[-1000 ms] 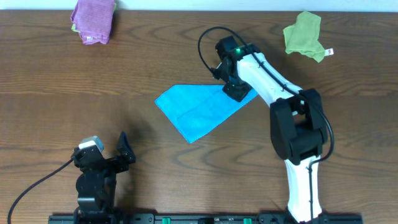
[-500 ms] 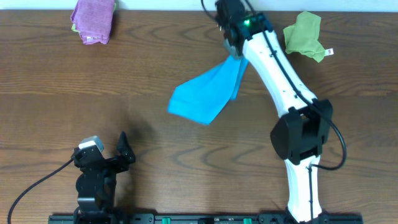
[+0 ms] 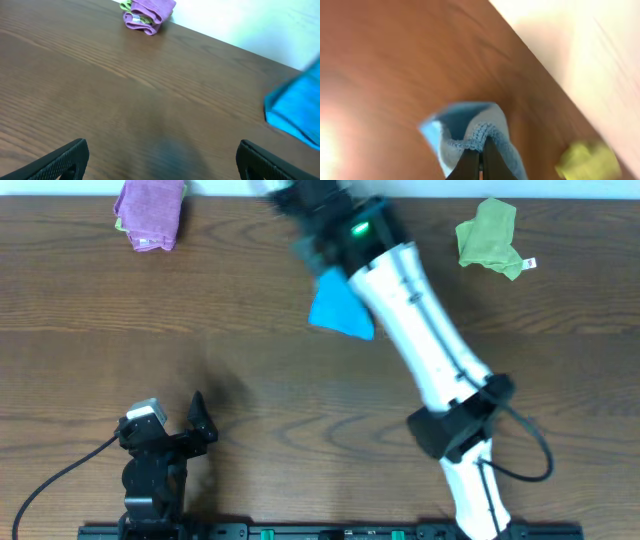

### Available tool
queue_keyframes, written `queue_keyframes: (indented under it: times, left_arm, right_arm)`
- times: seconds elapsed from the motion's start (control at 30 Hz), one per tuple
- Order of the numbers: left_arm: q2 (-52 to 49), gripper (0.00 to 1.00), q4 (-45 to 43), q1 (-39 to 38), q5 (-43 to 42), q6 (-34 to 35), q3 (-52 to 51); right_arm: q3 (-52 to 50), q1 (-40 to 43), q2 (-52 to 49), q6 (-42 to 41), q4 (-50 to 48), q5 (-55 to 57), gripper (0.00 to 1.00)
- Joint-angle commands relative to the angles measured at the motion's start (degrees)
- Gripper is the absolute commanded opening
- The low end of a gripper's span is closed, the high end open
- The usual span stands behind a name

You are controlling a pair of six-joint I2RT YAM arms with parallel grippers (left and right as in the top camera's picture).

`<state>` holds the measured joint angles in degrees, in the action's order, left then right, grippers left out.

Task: Fold the cloth
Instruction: 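Lift and swing the blue cloth leftward to spread it flat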

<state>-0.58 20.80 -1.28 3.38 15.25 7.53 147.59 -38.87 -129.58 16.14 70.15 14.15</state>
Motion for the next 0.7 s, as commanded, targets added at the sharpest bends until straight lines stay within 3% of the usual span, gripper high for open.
queue_keyframes:
  times: [0.0,0.17,0.27,0.37,0.5,0.67]
  left_arm:
    - [0.3,0.95,0.6,0.2,0.0,0.6,-1.2]
    - [0.3,0.95,0.6,0.2,0.0,0.6,-1.2]
    - [0.3,0.95,0.6,0.2,0.0,0.6,-1.2]
    - [0.3,0.95,0.6,0.2,0.0,0.6,-1.2]
    - [0.3,0.95,0.6,0.2,0.0,0.6,-1.2]
    - [0.3,0.95,0.6,0.2,0.0,0.6,-1.2]
  right_arm:
    - [1.0,-4.9,1.2,3.2,-2.2,-0.3,0.01]
    - [1.3,-5.8,1.4,2.9,5.4,3.0,0.01]
    - [1.3,-2.1,1.4,-1.9,13.9,3.0,0.01]
    - [1.3,3.6,1.4,-7.9,16.2,3.0,0.01]
    - [1.3,10.9,1.4,-13.3,14.0,2.3,0.01]
    - [1.3,17.0,1.4,-21.3,1.6,2.2,0.01]
